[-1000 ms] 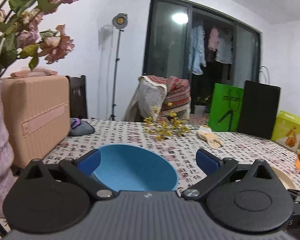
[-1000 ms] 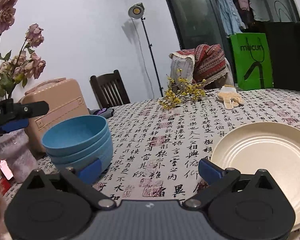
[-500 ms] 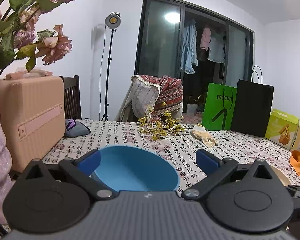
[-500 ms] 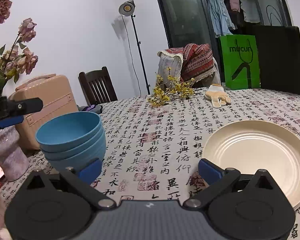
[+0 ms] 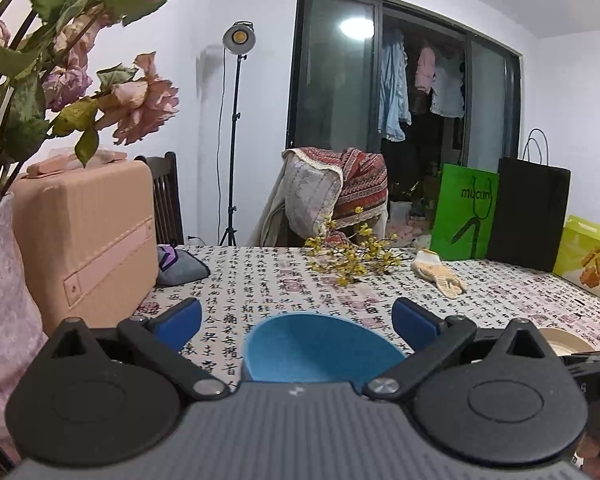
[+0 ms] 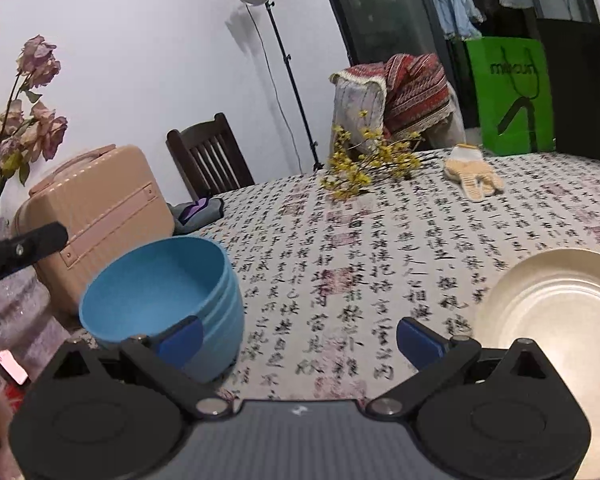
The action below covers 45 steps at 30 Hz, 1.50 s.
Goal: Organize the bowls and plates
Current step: 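Move both open grippers to the rim of the blue bowl stack, then close both grippers on opposite sides of the bowl stack rim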
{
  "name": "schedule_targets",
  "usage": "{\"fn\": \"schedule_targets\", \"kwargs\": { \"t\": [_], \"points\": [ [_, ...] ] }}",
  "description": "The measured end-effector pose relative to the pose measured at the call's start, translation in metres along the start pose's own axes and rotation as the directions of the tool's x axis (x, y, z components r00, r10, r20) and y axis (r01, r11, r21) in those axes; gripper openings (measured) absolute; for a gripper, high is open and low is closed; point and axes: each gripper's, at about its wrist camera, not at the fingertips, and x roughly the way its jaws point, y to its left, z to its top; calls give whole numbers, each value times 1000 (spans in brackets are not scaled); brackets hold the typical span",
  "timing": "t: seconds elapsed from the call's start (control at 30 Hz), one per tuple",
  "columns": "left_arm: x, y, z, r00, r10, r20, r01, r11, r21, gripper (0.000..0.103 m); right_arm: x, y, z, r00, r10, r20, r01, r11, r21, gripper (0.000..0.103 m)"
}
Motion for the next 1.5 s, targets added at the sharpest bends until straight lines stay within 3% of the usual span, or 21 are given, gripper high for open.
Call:
{"fn": "schedule_targets", "kwargs": {
  "t": [0.43,0.57,0.73,1.0,1.17,1.37,1.5],
  "points": [
    [38,34,12,990,36,-139,-46,996,-71,103,38,16,37,997,62,-52,-58,995,76,103],
    [52,50,8,978,43,-203,-69,990,-126,103,50,23,41,994,75,-79,-69,995,77,103],
    [70,63,0,957,-3,-289,-56,979,-194,103,66,28,43,988,97,-124,-85,992,96,103],
    [90,66,-13,933,-40,-358,-52,969,-243,103,90,24,33,974,103,-201,-71,984,164,102],
    [102,68,-22,915,-41,-402,-79,958,-277,103,103,21,29,965,122,-232,-71,974,217,96],
    [102,69,-28,906,-60,-419,-89,941,-326,102,112,20,21,949,178,-261,-107,958,266,87],
    [105,64,-33,889,-74,-452,-97,934,-343,90,115,17,15,937,227,-267,-138,939,316,82]
  ]
}}
